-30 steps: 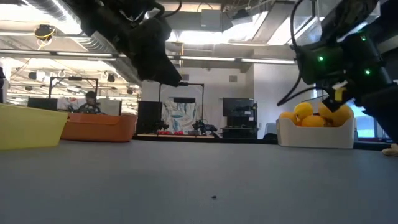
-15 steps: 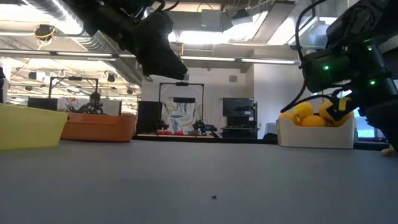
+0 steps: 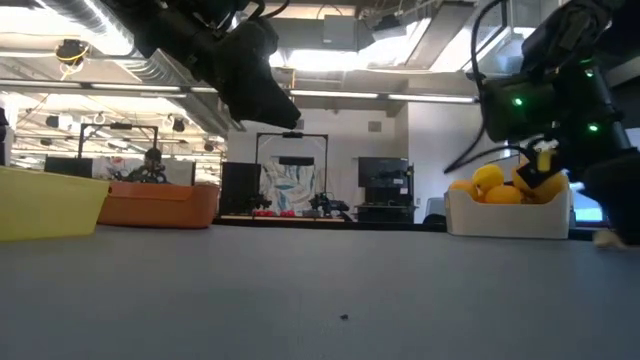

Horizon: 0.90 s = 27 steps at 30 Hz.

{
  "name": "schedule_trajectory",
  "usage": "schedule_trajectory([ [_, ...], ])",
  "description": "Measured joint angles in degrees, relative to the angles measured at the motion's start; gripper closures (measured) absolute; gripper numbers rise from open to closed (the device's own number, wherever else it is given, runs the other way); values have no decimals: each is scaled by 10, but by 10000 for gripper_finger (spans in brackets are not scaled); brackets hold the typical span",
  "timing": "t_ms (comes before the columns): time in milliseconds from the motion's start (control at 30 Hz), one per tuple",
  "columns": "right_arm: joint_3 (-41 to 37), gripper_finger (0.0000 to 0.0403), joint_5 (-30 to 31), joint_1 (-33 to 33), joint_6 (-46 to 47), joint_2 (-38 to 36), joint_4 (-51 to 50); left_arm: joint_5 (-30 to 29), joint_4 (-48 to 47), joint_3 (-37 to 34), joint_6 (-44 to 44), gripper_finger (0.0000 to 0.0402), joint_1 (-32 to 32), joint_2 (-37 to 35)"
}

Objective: Sort produce into baskets
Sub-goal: Put the brown mushroom into the orange bin

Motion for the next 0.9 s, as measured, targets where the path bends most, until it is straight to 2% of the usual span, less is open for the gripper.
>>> schedule_trajectory([
  [133, 31, 386, 8, 0, -20, 0, 28, 0, 0, 0, -4, 227, 0, 0],
  [300, 59, 399, 8, 0, -32, 0, 89, 0, 0, 0, -14, 227, -7, 0],
  [567, 63, 394, -1, 0, -23, 0, 306, 0, 25, 0, -64, 227, -27, 47],
  [700, 62, 394, -1, 0, -21, 0, 388, 1, 88, 0, -73, 227, -45, 89],
  [900, 62, 393, -1, 0, -21, 0, 427, 1, 263, 0, -78, 227, -67, 165],
])
